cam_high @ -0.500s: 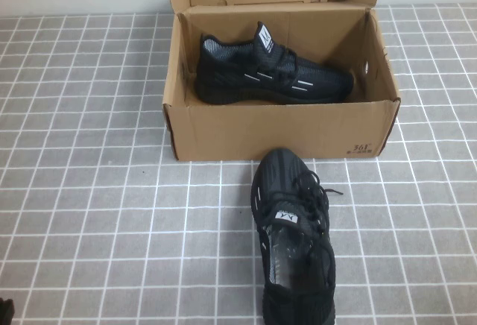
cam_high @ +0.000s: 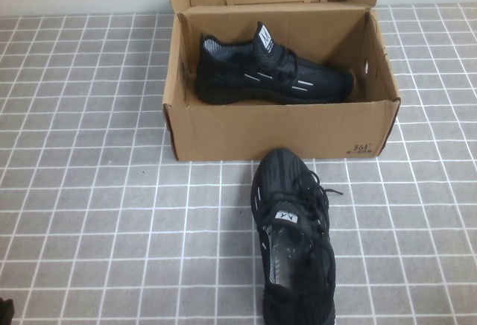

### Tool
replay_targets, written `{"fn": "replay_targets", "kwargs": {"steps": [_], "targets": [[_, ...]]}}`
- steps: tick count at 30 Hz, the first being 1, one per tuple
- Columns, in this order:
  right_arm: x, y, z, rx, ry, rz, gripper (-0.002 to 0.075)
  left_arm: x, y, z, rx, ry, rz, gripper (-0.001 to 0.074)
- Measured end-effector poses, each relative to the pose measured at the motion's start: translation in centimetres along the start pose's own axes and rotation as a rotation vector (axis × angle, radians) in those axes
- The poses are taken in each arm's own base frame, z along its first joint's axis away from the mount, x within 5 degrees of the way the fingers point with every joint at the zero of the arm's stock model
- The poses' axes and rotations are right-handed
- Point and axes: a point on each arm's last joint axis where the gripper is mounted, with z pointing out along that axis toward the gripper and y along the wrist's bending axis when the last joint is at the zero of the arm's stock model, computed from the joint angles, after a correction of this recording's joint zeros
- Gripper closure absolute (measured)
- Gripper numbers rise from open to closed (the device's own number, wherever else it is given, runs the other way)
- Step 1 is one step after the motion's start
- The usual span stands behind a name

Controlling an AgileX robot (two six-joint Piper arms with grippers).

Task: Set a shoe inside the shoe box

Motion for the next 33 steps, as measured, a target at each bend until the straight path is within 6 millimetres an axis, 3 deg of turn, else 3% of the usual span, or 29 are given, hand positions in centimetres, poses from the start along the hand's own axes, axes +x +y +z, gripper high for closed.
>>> {"fn": "replay_targets", "kwargs": {"steps": [23, 27, 33], "targets": [[-0.2, 0.1, 0.0, -0.006, -0.027, 0.014, 0.0742, 0.0, 0.0, 0.0, 0.000, 0.000, 0.000, 0.0736], [-0.6, 0.5, 0.0, -0.059, -0.061, 0.160, 0.0742, 0.0, 0.0, 0.0, 0.000, 0.000, 0.000, 0.0736], [-2.3, 0.8, -0.3, -0.162, -0.217, 0.577, 0.0742, 0.0, 0.0, 0.0, 0.000, 0.000, 0.000, 0.0736]]}}
